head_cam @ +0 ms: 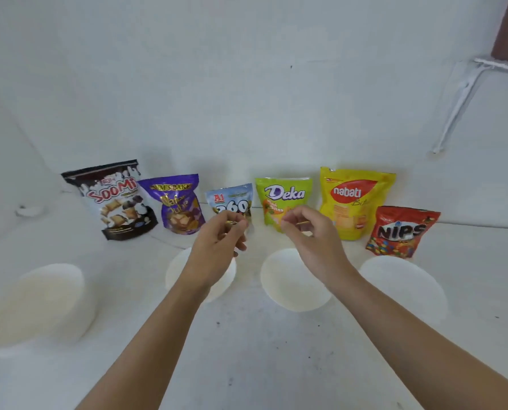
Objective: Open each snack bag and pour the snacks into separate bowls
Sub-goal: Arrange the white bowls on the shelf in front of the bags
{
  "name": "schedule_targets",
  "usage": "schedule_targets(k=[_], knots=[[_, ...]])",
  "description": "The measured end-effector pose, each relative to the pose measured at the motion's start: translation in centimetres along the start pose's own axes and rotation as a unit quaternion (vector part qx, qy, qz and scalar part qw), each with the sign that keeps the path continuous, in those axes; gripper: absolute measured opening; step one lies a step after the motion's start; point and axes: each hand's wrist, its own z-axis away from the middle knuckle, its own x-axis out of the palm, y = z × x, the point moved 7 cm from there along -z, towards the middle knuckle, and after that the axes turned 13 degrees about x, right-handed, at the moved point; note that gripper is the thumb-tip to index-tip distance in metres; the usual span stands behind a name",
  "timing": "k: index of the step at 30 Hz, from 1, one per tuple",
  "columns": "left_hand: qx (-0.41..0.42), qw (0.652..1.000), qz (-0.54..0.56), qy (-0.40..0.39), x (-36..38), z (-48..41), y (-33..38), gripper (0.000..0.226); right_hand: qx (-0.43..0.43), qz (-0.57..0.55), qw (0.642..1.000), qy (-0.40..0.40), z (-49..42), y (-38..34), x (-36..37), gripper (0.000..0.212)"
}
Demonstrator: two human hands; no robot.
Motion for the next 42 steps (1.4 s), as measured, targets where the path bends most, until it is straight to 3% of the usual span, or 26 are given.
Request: schedule_targets(k=[12, 19, 22, 28, 34, 42], knots=[[-0.039, 0.975, -0.086, 0.199, -27.1, 6.9, -4.8, 0.014, -0.022, 0.02, 0.98, -0.194, 3.6, -6.5, 26.0, 0.003], [-0.091, 0.946, -0.16, 0.267, -37.3, 11.7, -10.8, 0.015, 0.019, 0.063, 0.96, -0.271, 6.5, -5.2, 37.5, 0.011], [-0.135, 0.938, -0.187, 0.259, -39.6, 13.1, -13.8, 0.015, 0.046, 0.081, 0.955, -0.281, 7.2, -3.5, 40.6, 0.016], [-0.179, 0.954, -0.161, 0.176, -39.7, 13.8, -18.1, 0.018, 0.107, 0.127, 0.942, -0.291, 7.9, -0.5, 43.7, 0.023], [-0.196, 0.961, -0.168, 0.099, -38.6, 12.6, -19.2, 0.046, 0.13, 0.185, 0.931, -0.285, 7.5, 0.7, 44.3, 0.05], [-0.216, 0.915, -0.341, 0.017, -39.4, 11.1, -19.0, 0.064, 0.095, 0.278, 0.92, -0.26, 6.8, 0.2, 43.7, 0.061]])
